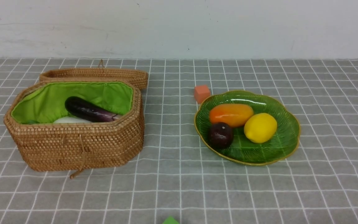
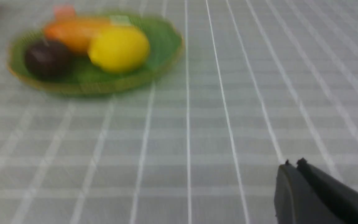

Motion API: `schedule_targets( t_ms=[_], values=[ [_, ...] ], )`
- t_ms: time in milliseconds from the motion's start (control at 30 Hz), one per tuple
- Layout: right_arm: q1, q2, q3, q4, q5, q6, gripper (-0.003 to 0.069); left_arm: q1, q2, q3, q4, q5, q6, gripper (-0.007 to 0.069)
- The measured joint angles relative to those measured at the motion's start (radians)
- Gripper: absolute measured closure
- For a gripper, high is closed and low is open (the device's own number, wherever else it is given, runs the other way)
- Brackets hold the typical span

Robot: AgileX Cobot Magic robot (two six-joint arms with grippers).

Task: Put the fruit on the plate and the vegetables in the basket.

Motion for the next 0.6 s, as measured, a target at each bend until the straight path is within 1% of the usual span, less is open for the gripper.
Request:
schedule_targets(
  t_ms=[133,600],
  values=[
    [-0.007,0.000,0.018,-0.004,-0.054,-0.001,0.0654,0.000,0.000,0.000,0.001,-0.001,0.000,0.0386],
    [-0.016,0.000,0.019,-0.004,-0.062,-0.003,0.0641,0.000,0.000,0.000,0.001,0.000,0.000,0.0386]
  ],
)
